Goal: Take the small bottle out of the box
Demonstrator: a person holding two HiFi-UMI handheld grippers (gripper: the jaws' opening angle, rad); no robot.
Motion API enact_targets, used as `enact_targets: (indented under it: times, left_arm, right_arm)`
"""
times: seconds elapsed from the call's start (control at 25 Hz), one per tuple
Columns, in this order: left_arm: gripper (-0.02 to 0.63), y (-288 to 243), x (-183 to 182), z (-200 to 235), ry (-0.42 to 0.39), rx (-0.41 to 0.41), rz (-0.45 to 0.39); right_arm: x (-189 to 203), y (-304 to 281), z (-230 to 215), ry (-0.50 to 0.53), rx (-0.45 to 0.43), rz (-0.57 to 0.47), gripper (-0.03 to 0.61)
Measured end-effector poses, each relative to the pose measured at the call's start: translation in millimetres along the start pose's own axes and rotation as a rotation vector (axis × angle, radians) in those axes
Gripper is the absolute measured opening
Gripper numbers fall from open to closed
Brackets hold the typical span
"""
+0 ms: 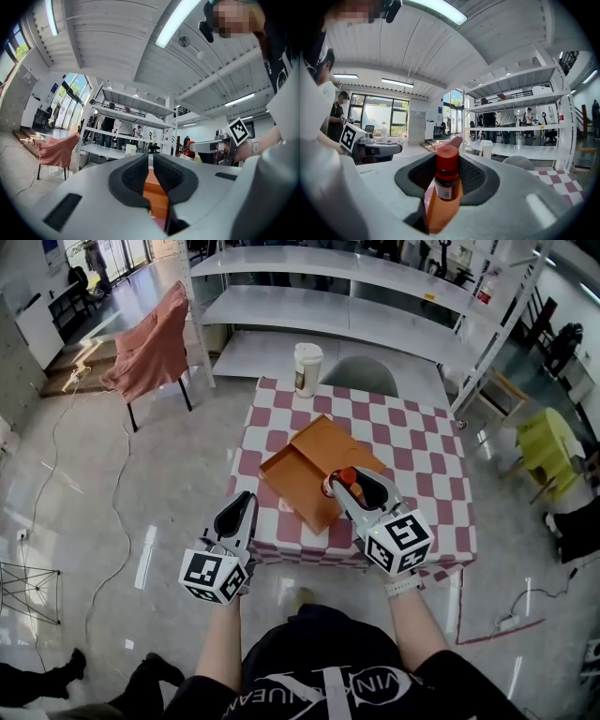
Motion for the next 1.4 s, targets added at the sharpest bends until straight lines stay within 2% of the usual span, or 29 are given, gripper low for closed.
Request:
enact_targets:
  times: [0.56, 1.4]
  left_arm:
    - [0.035, 2.9, -3.1, 7.5, 0.009, -0.008, -0.018]
    - [0.035, 2.3, 6.0, 15.3, 0.022, -0.006, 0.012]
  right_arm:
    - [-4.3, 2.6, 0.6, -0.008, 0.011, -0.009, 0.144]
    - [4.3, -0.4, -2.9, -0.021, 0.023, 0.005, 0.143]
Point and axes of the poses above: the fingertips, and each gripper's own axes: y backward along the fingers, z to its left, x out of its underside, the point moved 4 cm from there along y, backward along the fingers, and after that the axes turned 12 degrees about z, right-handed, at the moved point
